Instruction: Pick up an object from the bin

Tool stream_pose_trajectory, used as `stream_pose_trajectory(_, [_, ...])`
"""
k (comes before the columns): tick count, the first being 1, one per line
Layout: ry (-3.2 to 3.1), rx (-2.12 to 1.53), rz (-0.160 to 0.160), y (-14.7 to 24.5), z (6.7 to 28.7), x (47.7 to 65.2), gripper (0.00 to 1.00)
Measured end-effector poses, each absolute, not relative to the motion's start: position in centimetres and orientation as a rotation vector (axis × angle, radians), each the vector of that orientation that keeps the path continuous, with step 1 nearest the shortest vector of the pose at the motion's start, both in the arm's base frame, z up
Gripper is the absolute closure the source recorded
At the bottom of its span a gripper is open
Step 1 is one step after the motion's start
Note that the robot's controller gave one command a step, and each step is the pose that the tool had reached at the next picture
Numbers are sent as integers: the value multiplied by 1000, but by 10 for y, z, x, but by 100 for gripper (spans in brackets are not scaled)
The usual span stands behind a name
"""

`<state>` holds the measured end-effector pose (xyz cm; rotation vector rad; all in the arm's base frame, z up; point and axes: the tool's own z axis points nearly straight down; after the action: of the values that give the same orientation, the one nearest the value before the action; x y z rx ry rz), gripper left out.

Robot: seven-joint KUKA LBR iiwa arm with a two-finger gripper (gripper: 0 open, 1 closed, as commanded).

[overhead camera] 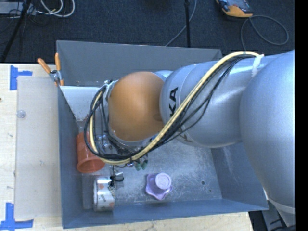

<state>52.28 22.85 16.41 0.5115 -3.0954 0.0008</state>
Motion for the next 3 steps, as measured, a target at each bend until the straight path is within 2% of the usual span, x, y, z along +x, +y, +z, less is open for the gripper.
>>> stream_pose_trajectory(1, [-3043, 776, 0, 237, 146, 511, 0])
stream_pose_trajectory(2, [-2805, 1421, 9, 238, 108, 499, 0])
stream_pose_trajectory(3, [-2831, 1375, -2, 236, 127, 506, 100])
